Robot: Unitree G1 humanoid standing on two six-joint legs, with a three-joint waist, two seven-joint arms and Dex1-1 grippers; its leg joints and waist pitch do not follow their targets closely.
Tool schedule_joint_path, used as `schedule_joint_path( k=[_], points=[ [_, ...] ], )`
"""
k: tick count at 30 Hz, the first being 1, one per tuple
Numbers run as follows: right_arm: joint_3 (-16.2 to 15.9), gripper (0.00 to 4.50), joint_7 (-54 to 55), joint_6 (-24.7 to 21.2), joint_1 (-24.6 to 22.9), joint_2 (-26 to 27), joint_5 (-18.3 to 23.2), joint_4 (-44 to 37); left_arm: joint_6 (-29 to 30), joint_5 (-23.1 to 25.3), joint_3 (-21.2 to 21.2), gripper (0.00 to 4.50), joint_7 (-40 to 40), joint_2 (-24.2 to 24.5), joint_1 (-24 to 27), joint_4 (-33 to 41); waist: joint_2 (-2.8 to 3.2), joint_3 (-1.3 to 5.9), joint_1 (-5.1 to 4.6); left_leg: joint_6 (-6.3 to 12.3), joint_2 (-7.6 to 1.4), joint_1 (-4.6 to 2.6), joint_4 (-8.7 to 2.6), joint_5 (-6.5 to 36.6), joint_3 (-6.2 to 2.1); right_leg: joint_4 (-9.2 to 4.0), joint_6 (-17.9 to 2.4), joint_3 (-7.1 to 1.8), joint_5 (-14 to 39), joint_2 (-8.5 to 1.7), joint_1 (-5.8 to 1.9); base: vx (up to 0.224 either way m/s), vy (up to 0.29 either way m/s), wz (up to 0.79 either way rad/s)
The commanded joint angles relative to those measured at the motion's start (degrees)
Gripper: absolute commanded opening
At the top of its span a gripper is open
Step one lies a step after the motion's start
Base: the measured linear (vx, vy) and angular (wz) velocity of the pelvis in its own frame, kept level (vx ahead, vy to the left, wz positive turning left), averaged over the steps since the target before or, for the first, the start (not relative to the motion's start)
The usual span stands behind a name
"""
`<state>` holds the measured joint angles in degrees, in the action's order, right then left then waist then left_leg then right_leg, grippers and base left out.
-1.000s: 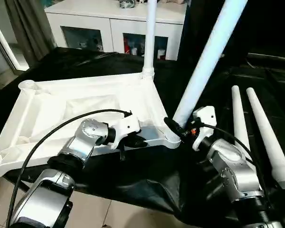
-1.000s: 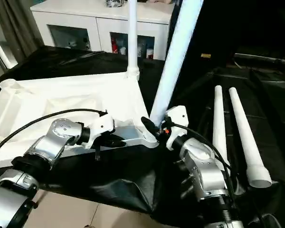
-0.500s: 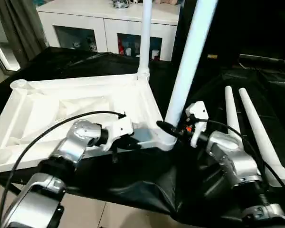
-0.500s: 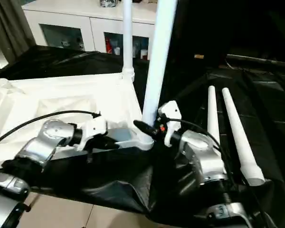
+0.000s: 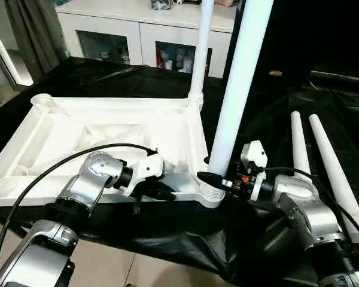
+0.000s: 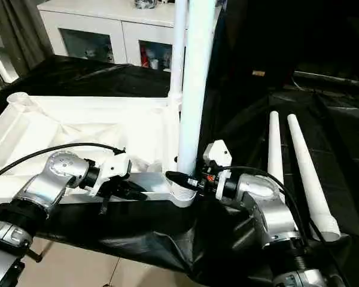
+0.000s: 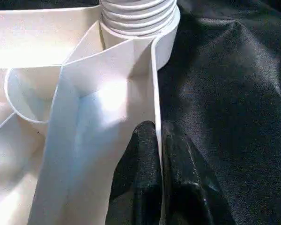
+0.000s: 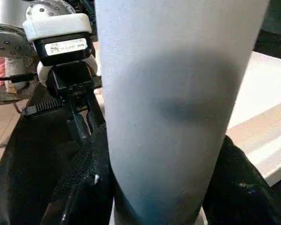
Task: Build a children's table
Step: Insert table leg to table base
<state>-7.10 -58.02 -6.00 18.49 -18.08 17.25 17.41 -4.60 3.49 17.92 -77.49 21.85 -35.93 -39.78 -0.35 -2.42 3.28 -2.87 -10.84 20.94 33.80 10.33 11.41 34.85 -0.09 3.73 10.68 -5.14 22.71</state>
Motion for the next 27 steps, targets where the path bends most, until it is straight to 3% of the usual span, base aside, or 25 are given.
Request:
schedule_joint_path(
  k=[1, 3, 12, 17, 19, 23, 27],
  points=[
    [-2.05, 1.90, 2.46, -2.16, -2.59, 0.01, -4.24, 6.62, -2.41, -0.70, 1.01, 0.00, -0.27, -2.00, -1.74, 0.82, 0.52, 2.58, -0.11, -0.92, -2.71, -1.19, -4.92, 22.66, -1.62, -5.47, -11.82, -2.74, 20.51, -3.55, -1.56, 0.000, 0.000, 0.00],
    [-2.06, 1.90, 2.51, -1.78, -3.11, 0.14, -4.21, 6.56, -2.12, -0.91, 0.91, 0.00, -0.33, -1.93, -1.50, 1.10, 0.75, 2.42, -0.09, -1.40, -2.74, -1.33, -5.01, 24.70, -1.88, -5.82, -10.71, -2.70, 24.42, -3.70, -1.39, 0.000, 0.000, 0.00],
    [-0.39, 1.90, 6.86, 3.89, -4.54, 1.19, -5.25, 8.25, -3.20, -0.79, -0.13, 0.00, 1.42, -2.00, -1.93, -0.40, 0.63, 2.34, -0.29, -1.65, -2.71, -1.22, -5.23, 26.56, -2.06, -6.20, -9.50, -2.67, 26.37, -3.71, -1.09, 0.000, 0.000, 0.00],
    [0.34, 1.90, 8.10, 5.36, -4.67, 1.44, -4.98, 9.58, -3.42, -0.67, -0.27, 0.00, 1.80, -2.08, -2.22, -1.11, 0.70, 2.11, -0.56, -1.79, -2.70, -1.54, -5.30, 29.09, -2.42, -6.93, -7.64, -2.43, 32.17, -3.89, -0.74, 0.000, 0.000, 0.00],
    [0.10, 1.90, 7.95, 5.57, -4.85, 1.27, -5.04, 9.73, -3.49, -0.61, -0.23, 0.00, 1.79, -2.08, -2.36, -1.33, 0.80, 2.20, -0.63, -1.88, -2.81, -1.44, -5.56, 29.10, -2.53, -6.92, -7.62, -2.32, 31.17, -3.83, -0.96, 0.000, 0.000, 0.00],
    [-0.11, 1.90, 8.02, 6.04, -4.71, 1.25, -5.33, 10.29, -3.71, -0.53, -0.20, 0.00, 1.75, -2.01, -2.62, -1.79, 0.83, 2.16, -0.79, -1.96, -2.88, -1.54, -5.78, 29.73, -2.32, -6.65, -9.47, -2.48, 26.61, -3.64, -0.88, 0.000, 0.000, 0.00],
    [0.27, 1.90, 10.96, 6.44, -3.72, 1.68, -6.40, 12.90, -3.65, -0.55, -0.37, 0.00, 2.37, -2.10, -2.95, -2.64, 0.75, 1.97, -0.91, -1.78, -2.72, -1.74, -5.66, 30.78, -2.32, -7.09, -8.95, -2.48, 29.80, -3.88, -0.75, 0.000, 0.000, 0.00]
  ],
)
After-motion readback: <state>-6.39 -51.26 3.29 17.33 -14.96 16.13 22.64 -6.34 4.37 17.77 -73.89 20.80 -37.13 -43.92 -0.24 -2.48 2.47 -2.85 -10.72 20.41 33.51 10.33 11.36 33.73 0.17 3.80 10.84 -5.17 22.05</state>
